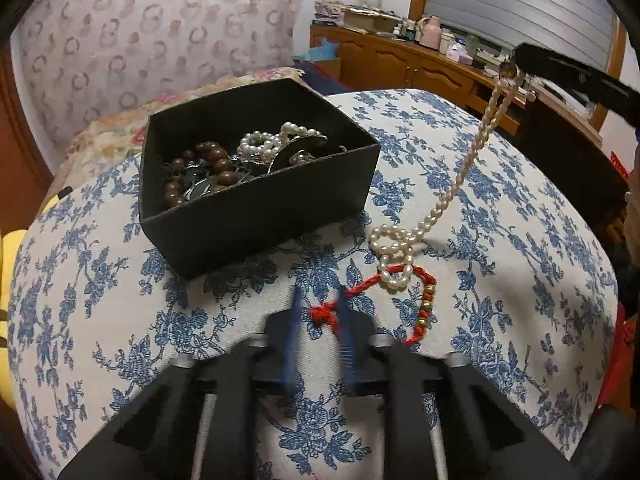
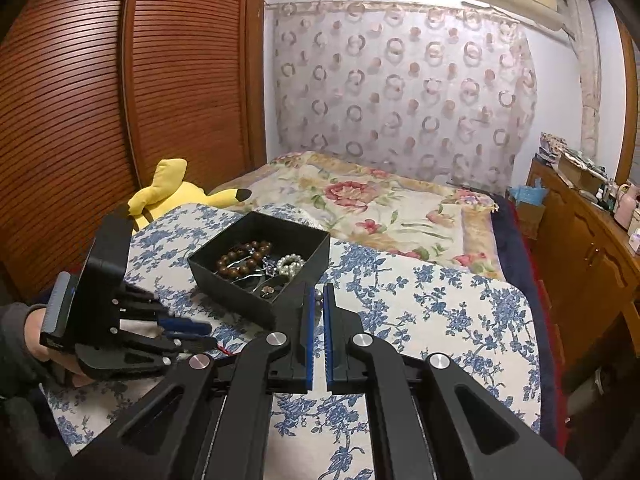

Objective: Organize jewelry
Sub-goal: 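Grasp the red cord bracelet with the left tool while the right tool lifts the pearl strand, then lower the red bracelet into the box while the right tool drops the pearl strand in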

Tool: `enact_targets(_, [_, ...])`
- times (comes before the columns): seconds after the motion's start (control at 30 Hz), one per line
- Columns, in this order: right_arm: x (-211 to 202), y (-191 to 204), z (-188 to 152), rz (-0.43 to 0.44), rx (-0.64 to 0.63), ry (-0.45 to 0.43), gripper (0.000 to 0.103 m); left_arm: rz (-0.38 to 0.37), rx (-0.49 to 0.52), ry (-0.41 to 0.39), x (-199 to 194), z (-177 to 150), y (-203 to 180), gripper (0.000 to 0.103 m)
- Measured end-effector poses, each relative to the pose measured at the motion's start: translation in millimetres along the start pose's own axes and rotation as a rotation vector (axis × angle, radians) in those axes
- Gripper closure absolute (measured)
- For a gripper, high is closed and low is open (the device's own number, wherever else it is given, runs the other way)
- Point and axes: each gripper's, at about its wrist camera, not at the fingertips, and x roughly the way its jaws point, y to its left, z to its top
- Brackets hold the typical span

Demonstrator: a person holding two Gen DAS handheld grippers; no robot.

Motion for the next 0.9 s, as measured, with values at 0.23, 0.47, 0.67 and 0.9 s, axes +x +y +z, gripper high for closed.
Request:
enact_targets(0.23, [-5, 1, 11, -0.01, -0.012, -0.028, 0.098, 0.009, -0.022, -0.036, -16, -2, 7, 0.096])
enact_targets(0.47, [-10, 9, 25, 0.003, -0.033, -0.053, 0.098, 0.035, -0.064, -0.157, -61, 17, 20, 0.096])
enact_targets(0.67, [-15, 15, 50, 0.007, -0.056, -0.099, 0.098, 0.059, -0.074, -0.253, -91, 44, 28, 0.096])
enact_targets(0.9, [-20, 22, 90, 0.013, -0.097, -0.169, 0.098, 0.077, -0.099, -0.303, -98, 70, 43, 0.096])
